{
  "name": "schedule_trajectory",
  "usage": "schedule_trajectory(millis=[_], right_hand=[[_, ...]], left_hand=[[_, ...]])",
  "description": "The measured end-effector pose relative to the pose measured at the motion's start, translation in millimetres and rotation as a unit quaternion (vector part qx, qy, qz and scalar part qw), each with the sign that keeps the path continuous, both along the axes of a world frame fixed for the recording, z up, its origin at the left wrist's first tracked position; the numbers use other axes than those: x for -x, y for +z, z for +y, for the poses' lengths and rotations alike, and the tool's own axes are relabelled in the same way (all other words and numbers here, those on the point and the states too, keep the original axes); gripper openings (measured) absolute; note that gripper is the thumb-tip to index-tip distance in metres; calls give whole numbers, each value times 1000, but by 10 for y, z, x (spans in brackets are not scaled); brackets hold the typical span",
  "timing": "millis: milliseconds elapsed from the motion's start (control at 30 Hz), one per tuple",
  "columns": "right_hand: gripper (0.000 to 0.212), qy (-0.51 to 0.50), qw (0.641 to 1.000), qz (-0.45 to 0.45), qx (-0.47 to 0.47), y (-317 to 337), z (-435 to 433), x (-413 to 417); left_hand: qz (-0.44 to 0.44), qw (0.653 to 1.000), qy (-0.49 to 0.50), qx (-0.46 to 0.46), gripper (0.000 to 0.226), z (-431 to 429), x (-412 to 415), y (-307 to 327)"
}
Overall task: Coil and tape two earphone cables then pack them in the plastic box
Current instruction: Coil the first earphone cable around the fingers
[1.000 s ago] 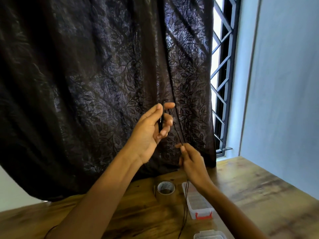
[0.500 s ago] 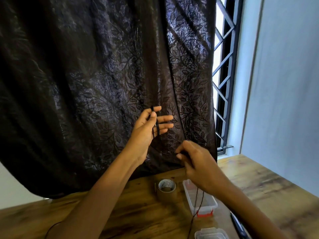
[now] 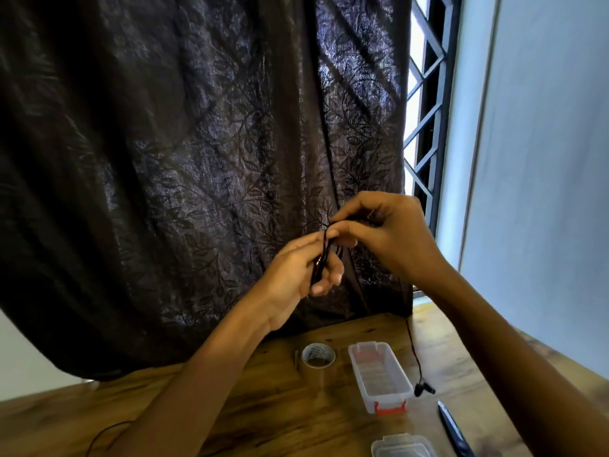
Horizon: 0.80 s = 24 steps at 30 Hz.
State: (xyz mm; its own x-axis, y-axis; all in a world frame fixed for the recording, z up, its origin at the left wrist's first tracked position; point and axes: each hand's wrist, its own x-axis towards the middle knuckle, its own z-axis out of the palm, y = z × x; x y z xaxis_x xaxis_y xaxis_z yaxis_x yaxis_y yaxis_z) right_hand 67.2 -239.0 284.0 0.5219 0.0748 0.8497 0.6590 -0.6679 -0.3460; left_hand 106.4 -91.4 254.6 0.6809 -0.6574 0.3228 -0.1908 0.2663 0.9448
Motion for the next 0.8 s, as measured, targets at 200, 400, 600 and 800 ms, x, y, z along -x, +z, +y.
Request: schedule_trajectory(millis=[200,400,600,800], right_hand=[[7,-6,999,-28,-45,-98,-13,-139],[13,35,979,61,-192,-372,68,-221],[10,39,949,133,-283,-790,217,-256],[18,52,926,222,-301,-1231,367,-277]], left_hand=[[0,1000,-23,17,37,104,-23,49],[15,999,-6,36,35,189,-21,85],[16,996,27,79,34,218,-33,99],[28,992,42,115,31,209,-40,65]])
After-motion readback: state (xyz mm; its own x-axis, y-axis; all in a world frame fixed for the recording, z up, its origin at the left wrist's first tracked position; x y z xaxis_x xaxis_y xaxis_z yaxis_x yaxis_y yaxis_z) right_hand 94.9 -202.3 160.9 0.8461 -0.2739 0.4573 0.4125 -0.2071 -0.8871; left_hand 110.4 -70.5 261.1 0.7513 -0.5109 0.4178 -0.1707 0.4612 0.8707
